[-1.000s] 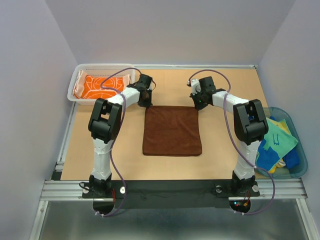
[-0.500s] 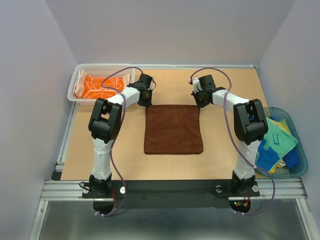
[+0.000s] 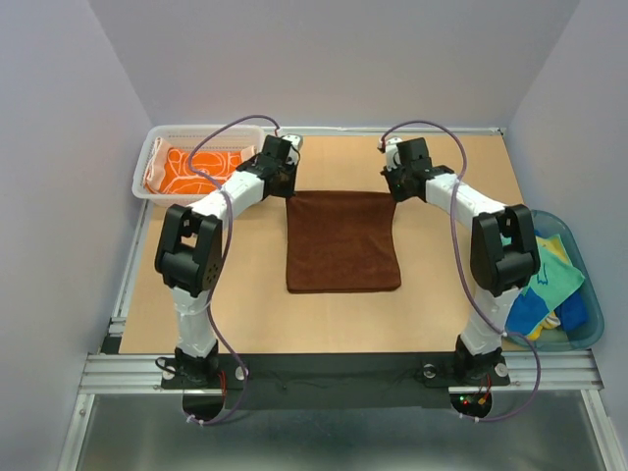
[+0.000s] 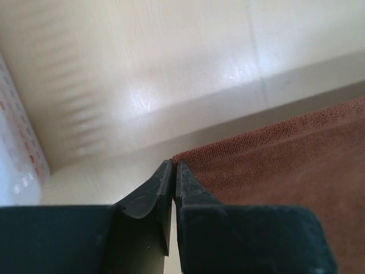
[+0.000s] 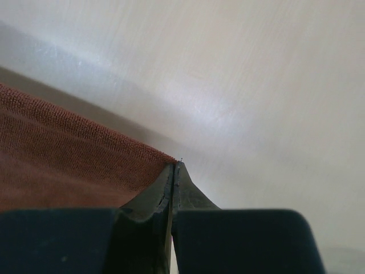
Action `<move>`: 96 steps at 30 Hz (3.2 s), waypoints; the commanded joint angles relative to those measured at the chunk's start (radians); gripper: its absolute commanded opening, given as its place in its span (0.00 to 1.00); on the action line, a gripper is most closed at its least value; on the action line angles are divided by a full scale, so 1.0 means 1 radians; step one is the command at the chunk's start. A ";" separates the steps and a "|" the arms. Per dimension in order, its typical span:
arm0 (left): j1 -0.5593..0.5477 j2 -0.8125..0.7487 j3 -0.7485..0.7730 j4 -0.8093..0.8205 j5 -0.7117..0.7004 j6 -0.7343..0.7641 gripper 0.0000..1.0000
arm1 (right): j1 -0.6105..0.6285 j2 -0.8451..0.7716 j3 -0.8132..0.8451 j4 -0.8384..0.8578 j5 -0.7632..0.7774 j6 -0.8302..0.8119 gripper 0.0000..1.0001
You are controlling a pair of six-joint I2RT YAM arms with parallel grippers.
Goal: Fold and stack the towels
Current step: Fold the towel
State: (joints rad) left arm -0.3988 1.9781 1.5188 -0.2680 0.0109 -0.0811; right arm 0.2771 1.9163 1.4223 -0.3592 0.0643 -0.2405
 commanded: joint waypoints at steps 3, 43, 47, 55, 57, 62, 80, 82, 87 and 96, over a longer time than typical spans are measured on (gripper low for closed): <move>0.014 -0.168 -0.091 0.059 0.026 0.049 0.00 | -0.012 -0.120 -0.052 0.008 0.052 0.038 0.01; -0.080 -0.591 -0.717 0.093 0.077 -0.356 0.00 | -0.004 -0.568 -0.551 -0.109 -0.193 0.464 0.00; -0.080 -0.587 -0.740 0.108 0.087 -0.367 0.00 | -0.004 -0.550 -0.562 -0.109 -0.166 0.480 0.01; -0.087 -0.576 -0.770 0.127 0.115 -0.376 0.00 | -0.004 -0.554 -0.577 -0.107 -0.147 0.512 0.01; -0.095 -0.571 -0.775 0.130 0.126 -0.384 0.00 | -0.004 -0.553 -0.586 -0.109 -0.147 0.521 0.01; -0.109 -0.573 -0.786 0.141 0.127 -0.399 0.00 | -0.004 -0.527 -0.596 -0.107 -0.152 0.544 0.00; -0.138 -0.490 -0.841 0.207 0.111 -0.445 0.00 | -0.004 -0.459 -0.617 -0.080 -0.136 0.596 0.01; -0.137 -0.469 -0.812 0.194 0.095 -0.436 0.00 | -0.004 -0.447 -0.623 -0.064 -0.146 0.601 0.01; -0.137 -0.435 -0.738 0.147 0.034 -0.411 0.00 | -0.006 -0.436 -0.622 -0.052 -0.113 0.609 0.01; -0.163 -0.573 -0.795 0.125 0.050 -0.419 0.09 | -0.006 -0.577 -0.666 -0.053 -0.153 0.633 0.04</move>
State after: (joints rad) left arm -0.5438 1.4952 0.7593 -0.0902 0.0940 -0.5198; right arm 0.2764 1.4101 0.7773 -0.4362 -0.0864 0.3752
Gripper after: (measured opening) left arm 0.144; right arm 0.017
